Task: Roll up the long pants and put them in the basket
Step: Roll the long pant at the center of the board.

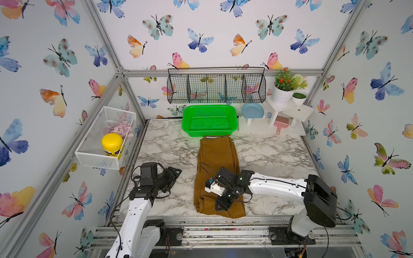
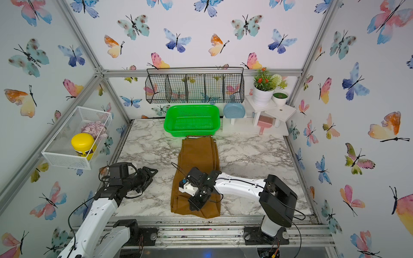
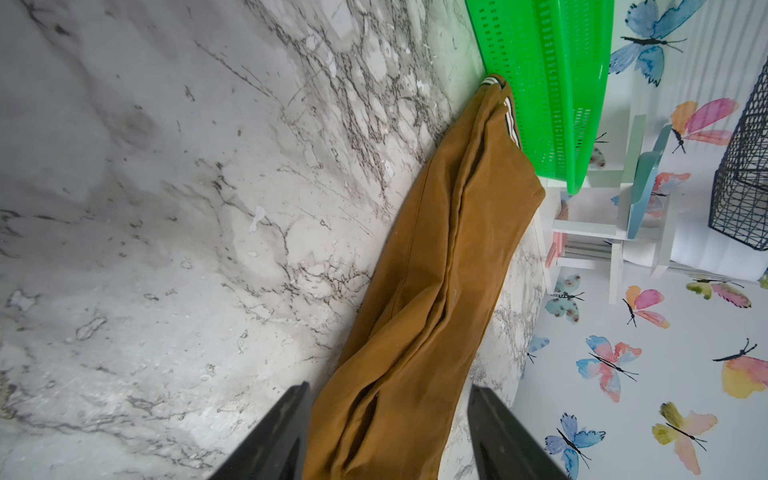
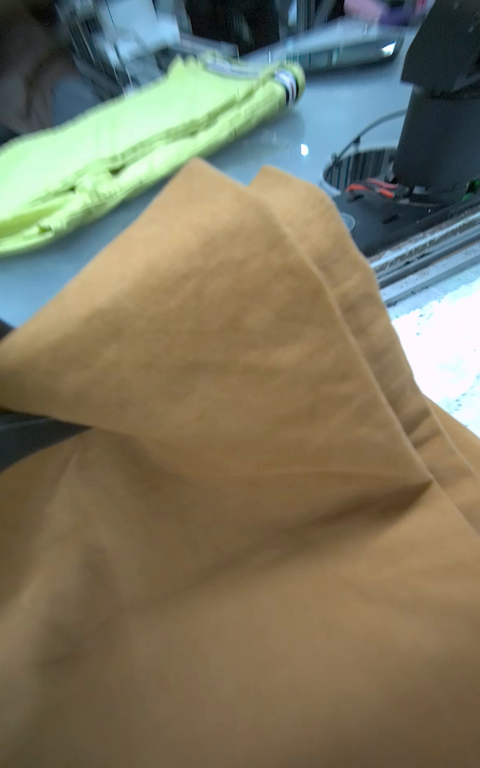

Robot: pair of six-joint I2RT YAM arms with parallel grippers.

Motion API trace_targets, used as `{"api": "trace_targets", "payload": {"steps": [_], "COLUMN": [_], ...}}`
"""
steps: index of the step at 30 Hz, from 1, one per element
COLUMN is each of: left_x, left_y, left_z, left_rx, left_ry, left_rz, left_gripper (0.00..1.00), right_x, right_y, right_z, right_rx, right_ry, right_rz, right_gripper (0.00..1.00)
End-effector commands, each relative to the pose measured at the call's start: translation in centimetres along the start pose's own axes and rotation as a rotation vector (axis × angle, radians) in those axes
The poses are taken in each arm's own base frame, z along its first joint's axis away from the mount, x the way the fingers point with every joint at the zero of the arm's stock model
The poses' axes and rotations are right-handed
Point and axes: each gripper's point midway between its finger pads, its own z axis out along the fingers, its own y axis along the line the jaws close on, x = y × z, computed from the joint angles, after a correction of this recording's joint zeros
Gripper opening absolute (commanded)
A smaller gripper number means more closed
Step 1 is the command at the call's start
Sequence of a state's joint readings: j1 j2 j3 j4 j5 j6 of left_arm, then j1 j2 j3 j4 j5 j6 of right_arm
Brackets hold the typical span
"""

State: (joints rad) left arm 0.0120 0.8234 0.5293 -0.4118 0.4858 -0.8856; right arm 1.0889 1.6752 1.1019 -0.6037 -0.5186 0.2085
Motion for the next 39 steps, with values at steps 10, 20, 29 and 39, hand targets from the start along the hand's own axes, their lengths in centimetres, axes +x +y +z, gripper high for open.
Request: {"api": "trace_targets", "payload": {"steps": [10, 20, 29, 39], "left_x": [2.0, 6.5, 13.4, 14.8], "left_y": [-5.3, -7.2, -6.0, -2.5], "left_z": [-1.7, -2.2, -0.4, 3.9], "left_rx": [0.189, 0.272, 0.189, 0.097], "left_ry": [0.084, 0.227, 0.399, 0.443], "left_rz": [0.192, 0.296, 0.345, 0.322], "left_gripper": [0.44, 0.20, 0.06, 0.01], "right_x": [-7.9, -9.7, -11.9, -11.9], "right_y": [-2.6, -8.4, -11.8, -12.1], "right_z": [-1.4, 0.2, -0.1, 0.7], "right_rx": [-0.426, -0.485, -0.480, -0.507], "right_ry": [-0.145, -0.180, -0.238, -0.246], "right_rz": [0.161, 0.311, 0.345, 0.355], "right_gripper": [0.15, 0.15, 0.15, 0.15]}}
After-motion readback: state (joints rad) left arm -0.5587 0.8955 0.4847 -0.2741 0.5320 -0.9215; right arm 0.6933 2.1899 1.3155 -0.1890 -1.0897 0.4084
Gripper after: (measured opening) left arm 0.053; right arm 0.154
